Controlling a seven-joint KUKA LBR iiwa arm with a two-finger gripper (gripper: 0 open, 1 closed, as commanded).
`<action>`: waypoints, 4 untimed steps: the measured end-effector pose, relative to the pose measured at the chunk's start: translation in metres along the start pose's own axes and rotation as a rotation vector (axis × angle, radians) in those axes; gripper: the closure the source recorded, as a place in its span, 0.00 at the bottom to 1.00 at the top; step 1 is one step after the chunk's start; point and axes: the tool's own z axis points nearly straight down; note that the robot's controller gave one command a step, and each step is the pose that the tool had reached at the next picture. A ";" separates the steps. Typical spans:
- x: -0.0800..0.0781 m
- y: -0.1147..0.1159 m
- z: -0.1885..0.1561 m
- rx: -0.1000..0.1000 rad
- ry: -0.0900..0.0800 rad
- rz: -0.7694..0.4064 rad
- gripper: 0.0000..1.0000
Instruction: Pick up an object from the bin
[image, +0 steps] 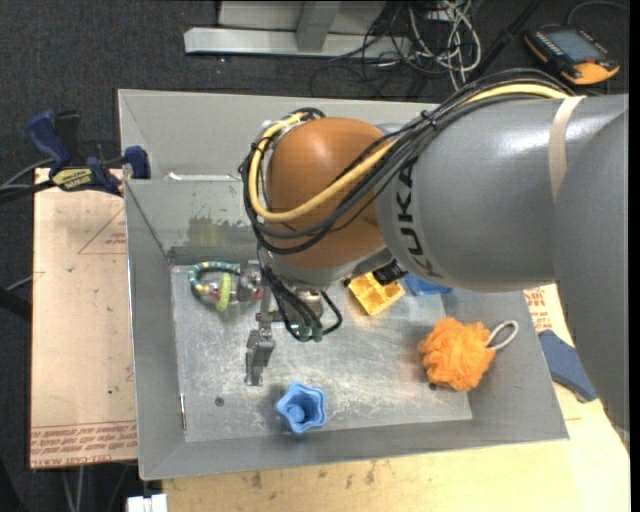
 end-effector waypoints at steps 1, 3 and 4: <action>-0.002 -0.001 -0.004 -0.001 -0.007 0.003 0.00; 0.005 -0.040 0.093 -0.002 -0.008 -0.124 0.00; 0.027 -0.095 0.090 -0.001 -0.005 -0.168 0.00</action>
Offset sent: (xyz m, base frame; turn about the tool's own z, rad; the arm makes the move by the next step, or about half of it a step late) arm -0.0461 -0.0125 -0.1070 -0.1331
